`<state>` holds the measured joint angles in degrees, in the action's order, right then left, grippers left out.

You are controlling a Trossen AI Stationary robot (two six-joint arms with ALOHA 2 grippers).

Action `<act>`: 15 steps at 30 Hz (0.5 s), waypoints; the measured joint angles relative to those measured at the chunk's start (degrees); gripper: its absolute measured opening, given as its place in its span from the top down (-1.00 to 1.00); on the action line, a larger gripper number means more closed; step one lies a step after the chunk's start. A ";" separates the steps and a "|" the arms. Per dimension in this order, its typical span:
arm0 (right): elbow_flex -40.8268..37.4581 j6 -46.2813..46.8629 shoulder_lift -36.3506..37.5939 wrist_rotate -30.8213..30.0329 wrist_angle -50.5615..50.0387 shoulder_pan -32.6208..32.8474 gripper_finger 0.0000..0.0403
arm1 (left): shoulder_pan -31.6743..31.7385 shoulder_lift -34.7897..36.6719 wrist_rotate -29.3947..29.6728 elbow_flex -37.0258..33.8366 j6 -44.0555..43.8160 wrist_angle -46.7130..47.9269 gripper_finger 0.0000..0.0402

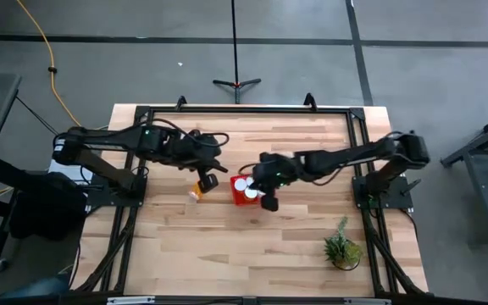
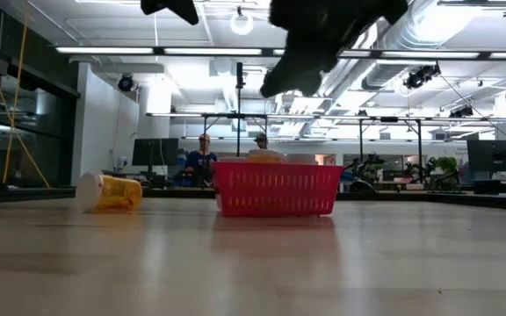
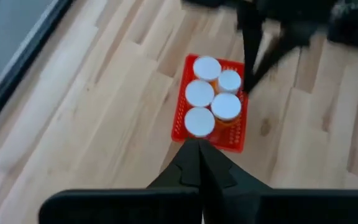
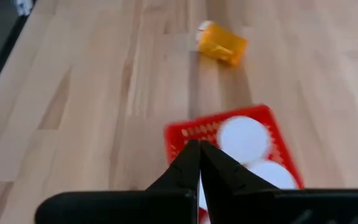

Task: Pick and place pill bottles into a basket
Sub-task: Adjust the medicine bottles into the bin

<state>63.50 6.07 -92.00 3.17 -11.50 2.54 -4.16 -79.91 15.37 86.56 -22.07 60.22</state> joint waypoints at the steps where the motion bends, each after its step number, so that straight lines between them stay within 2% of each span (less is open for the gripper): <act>1: 1.06 -0.32 -1.21 0.29 -0.47 0.40 0.98 | 0.00 0.16 0.53 0.02 0.14 -0.19 0.89; 3: 2.92 -1.23 -3.56 0.81 -0.49 1.08 0.99 | 0.02 0.67 1.59 0.00 0.14 0.38 0.87; 9: 6.17 -2.81 -8.59 0.31 -0.64 2.14 1.00 | 0.02 1.14 3.52 0.00 -0.32 0.36 0.58; 12: 6.97 -4.14 -10.71 -0.33 -0.67 2.51 0.99 | 0.00 1.21 3.73 0.00 -0.38 0.38 0.57; 15: 7.97 -5.21 -12.25 -1.03 -0.92 2.73 1.00 | 0.02 1.21 3.74 0.00 -0.12 0.38 0.66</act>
<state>71.47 0.86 -104.26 2.14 -12.41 5.28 -4.14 -78.70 19.11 86.56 -22.19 60.60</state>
